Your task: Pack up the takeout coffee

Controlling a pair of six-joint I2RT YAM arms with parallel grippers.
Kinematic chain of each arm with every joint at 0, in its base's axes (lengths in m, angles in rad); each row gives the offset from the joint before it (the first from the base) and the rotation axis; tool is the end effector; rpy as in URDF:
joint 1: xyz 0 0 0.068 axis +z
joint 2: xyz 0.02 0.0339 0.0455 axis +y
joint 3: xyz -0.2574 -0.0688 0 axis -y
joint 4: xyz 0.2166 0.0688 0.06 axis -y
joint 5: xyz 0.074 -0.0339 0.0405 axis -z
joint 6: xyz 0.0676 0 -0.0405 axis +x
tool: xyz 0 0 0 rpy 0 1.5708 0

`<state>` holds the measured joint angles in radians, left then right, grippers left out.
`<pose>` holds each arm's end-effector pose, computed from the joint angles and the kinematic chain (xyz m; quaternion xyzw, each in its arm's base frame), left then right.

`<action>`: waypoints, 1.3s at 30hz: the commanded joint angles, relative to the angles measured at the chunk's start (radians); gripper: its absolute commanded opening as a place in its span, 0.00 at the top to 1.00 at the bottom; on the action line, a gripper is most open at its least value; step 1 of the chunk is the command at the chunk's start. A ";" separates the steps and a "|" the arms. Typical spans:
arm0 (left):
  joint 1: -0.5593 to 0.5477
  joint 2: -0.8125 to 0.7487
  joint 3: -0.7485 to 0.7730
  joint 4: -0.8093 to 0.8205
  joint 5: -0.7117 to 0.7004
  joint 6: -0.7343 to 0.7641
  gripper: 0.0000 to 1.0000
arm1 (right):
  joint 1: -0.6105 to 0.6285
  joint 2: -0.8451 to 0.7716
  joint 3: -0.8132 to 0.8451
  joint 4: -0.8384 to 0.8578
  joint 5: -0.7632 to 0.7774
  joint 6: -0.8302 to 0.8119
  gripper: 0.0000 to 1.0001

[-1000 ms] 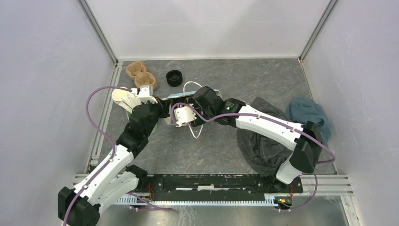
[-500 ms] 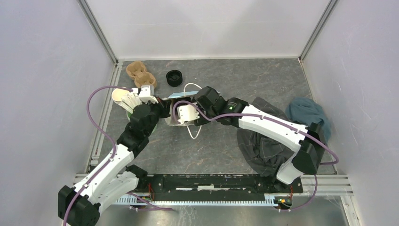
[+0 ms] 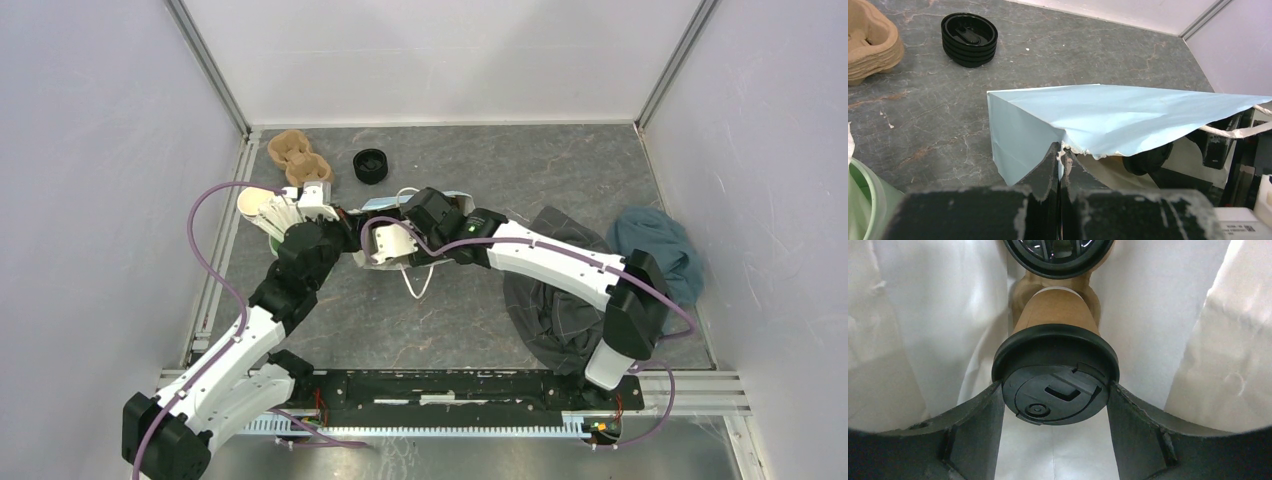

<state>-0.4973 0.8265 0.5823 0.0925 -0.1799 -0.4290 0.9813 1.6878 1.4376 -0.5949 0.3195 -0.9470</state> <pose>0.1896 -0.0892 0.2875 -0.0327 0.7571 -0.2289 0.6109 0.2214 0.2928 0.2703 -0.7261 0.5726 -0.1427 0.3529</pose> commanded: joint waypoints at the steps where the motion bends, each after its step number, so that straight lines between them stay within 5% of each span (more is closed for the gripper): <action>1: -0.009 -0.007 0.011 0.033 0.009 0.037 0.98 | -0.017 0.002 0.025 0.059 0.033 -0.013 1.00; 39: -0.044 -0.013 0.026 -0.020 -0.009 0.032 0.98 | -0.107 -0.044 -0.149 0.275 -0.135 -0.117 1.00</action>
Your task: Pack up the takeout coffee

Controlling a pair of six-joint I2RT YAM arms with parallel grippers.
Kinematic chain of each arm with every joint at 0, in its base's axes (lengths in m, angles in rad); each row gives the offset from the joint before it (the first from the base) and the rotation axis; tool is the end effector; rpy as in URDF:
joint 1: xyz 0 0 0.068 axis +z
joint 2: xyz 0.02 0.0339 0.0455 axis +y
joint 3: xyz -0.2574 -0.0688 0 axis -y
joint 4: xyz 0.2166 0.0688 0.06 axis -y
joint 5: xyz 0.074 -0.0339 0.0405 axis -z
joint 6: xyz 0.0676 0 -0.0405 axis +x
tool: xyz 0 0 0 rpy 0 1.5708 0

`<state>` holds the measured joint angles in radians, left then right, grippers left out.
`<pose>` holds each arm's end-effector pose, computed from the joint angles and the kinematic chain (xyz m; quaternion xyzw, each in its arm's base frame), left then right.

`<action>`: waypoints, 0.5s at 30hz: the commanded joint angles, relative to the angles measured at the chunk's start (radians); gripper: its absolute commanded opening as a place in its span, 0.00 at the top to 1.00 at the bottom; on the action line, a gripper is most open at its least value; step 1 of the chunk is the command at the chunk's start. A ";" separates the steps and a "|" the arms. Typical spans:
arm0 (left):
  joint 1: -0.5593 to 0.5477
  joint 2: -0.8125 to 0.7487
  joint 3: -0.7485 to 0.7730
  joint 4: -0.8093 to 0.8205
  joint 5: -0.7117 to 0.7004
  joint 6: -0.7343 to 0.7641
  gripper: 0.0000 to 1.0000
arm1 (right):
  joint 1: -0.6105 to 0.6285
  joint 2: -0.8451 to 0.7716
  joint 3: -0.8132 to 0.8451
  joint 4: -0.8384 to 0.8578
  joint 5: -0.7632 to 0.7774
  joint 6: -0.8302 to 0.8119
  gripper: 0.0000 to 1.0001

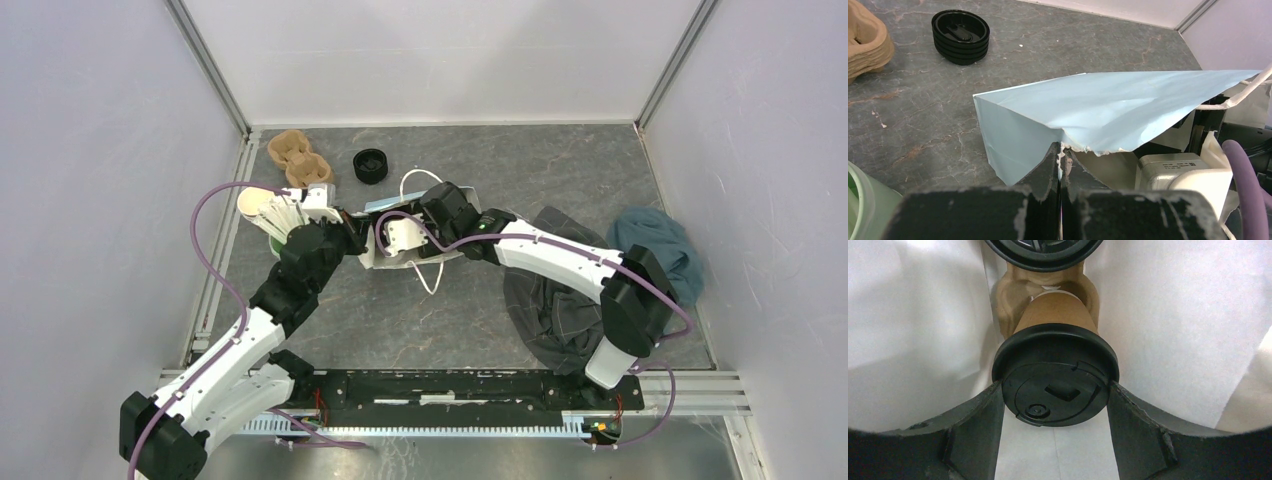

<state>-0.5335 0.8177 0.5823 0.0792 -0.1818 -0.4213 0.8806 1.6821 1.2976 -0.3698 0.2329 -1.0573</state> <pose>0.1848 -0.0949 0.2873 -0.0164 0.7591 -0.2360 0.6065 0.2500 0.2783 0.2480 -0.7253 0.5541 -0.1410 0.3834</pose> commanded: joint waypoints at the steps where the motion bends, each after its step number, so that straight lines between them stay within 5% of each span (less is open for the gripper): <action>1: -0.009 -0.004 0.028 -0.007 -0.007 0.026 0.98 | -0.007 -0.042 -0.010 0.054 -0.045 -0.001 1.00; 15: -0.011 -0.005 0.028 -0.018 -0.014 0.029 0.98 | -0.018 -0.037 -0.022 0.080 -0.009 0.023 1.00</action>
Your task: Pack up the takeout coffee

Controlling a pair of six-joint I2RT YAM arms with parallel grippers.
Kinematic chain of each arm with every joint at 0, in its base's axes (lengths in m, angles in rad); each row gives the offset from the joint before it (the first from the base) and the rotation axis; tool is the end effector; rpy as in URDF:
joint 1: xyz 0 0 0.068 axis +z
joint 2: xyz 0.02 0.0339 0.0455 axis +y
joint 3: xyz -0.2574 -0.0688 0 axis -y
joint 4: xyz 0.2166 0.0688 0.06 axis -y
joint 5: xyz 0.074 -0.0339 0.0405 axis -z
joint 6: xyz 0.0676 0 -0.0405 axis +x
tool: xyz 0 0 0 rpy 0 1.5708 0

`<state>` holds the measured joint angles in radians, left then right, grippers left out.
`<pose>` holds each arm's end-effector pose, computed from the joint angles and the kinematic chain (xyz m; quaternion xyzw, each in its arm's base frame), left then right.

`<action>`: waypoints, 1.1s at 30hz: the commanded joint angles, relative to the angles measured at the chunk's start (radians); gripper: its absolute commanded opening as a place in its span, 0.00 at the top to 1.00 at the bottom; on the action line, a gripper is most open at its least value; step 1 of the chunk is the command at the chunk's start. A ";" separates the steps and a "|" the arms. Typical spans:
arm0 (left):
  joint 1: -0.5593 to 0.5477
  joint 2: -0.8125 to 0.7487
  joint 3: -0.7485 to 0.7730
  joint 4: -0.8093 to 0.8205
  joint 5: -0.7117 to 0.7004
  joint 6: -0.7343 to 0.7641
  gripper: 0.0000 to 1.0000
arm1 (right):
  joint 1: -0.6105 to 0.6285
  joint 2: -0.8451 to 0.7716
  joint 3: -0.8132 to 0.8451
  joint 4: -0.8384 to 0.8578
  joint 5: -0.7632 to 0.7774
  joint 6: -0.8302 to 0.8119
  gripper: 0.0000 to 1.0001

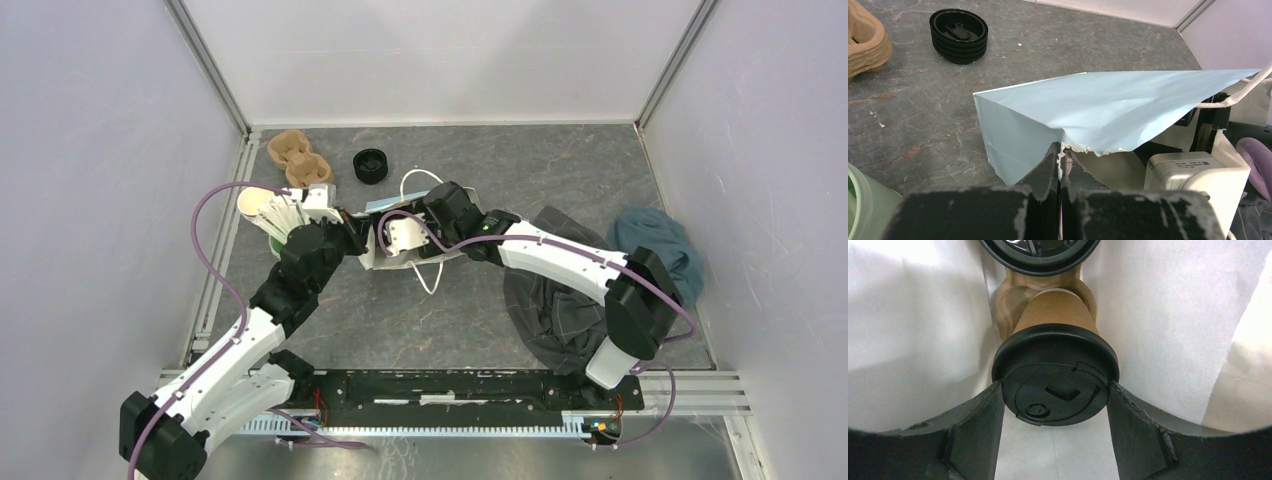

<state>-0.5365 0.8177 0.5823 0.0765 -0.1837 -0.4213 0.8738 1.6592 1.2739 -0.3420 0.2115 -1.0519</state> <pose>0.1845 -0.0953 0.2869 -0.0158 0.7600 -0.2357 0.6055 0.2488 0.2751 0.2509 -0.7200 0.5537 -0.1321 0.3969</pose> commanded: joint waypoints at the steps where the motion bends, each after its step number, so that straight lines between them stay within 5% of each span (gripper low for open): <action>1: -0.007 -0.006 0.027 -0.015 -0.011 0.028 0.98 | -0.013 -0.010 0.004 0.053 0.015 0.018 1.00; 33: -0.010 -0.001 0.055 -0.058 0.015 -0.018 0.98 | -0.029 0.047 -0.002 0.119 0.048 0.045 1.00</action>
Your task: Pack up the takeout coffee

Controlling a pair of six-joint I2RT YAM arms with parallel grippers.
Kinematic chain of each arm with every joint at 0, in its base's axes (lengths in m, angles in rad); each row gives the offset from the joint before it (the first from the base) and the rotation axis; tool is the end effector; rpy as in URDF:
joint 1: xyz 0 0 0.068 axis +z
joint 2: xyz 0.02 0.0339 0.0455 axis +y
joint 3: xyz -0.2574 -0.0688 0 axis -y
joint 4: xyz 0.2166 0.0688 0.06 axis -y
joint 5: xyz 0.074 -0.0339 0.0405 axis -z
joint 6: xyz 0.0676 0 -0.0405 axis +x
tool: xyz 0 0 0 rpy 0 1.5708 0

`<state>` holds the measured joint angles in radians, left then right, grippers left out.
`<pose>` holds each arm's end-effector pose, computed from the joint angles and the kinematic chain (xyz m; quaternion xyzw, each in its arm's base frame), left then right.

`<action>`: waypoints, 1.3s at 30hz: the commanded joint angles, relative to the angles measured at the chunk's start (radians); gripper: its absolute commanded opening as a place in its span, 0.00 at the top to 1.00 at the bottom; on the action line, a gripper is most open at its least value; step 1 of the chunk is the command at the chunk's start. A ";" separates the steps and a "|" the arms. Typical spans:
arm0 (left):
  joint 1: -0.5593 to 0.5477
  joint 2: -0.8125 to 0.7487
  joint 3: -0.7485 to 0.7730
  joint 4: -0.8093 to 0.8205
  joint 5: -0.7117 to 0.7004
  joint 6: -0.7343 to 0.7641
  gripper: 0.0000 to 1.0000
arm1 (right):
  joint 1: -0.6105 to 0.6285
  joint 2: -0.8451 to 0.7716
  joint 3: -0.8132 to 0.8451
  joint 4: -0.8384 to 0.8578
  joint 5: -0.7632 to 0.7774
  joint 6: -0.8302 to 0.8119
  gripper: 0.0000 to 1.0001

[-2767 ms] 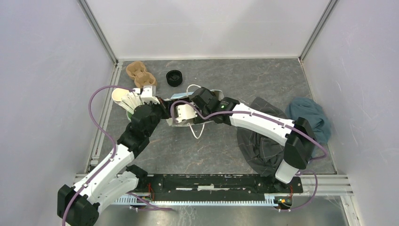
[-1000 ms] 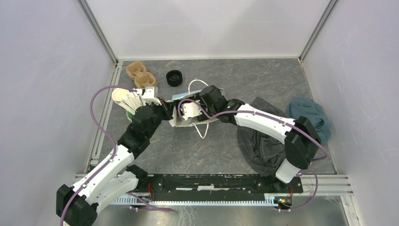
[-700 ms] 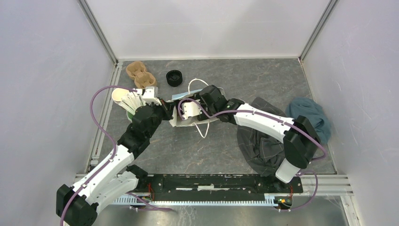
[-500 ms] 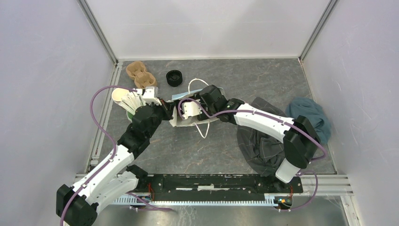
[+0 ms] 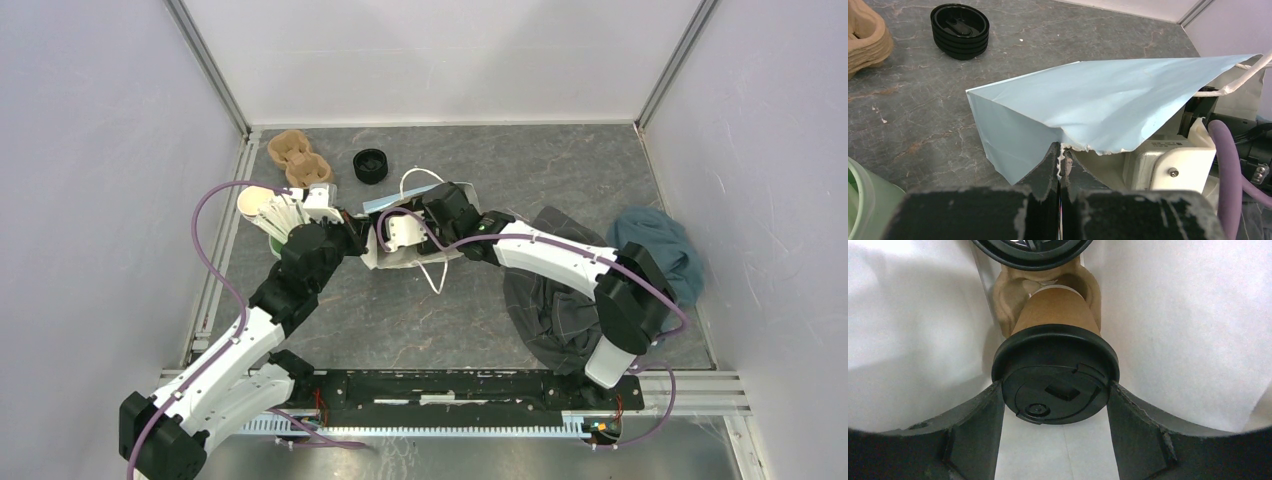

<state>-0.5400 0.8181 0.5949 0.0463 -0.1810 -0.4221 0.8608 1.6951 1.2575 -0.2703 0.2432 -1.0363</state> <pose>0.1837 -0.0959 0.2872 -0.0129 0.7658 -0.2344 0.5988 0.2598 0.2773 0.2407 -0.7031 0.5668 -0.1461 0.4038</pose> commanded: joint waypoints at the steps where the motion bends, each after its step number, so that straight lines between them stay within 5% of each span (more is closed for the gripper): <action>1: -0.006 -0.002 0.044 -0.029 0.014 -0.022 0.98 | -0.016 0.009 0.010 0.057 0.016 0.033 1.00; 31: -0.041 -0.030 0.139 -0.185 0.124 -0.107 0.98 | -0.014 -0.166 -0.038 -0.164 -0.148 0.092 1.00; 39: -0.041 -0.051 0.150 -0.244 0.138 -0.124 0.98 | 0.001 -0.159 -0.016 -0.250 -0.076 0.150 1.00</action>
<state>-0.5766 0.7883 0.6960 -0.1791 -0.0723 -0.4950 0.8536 1.5604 1.2201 -0.4835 0.1341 -0.9371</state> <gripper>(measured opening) 0.022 0.729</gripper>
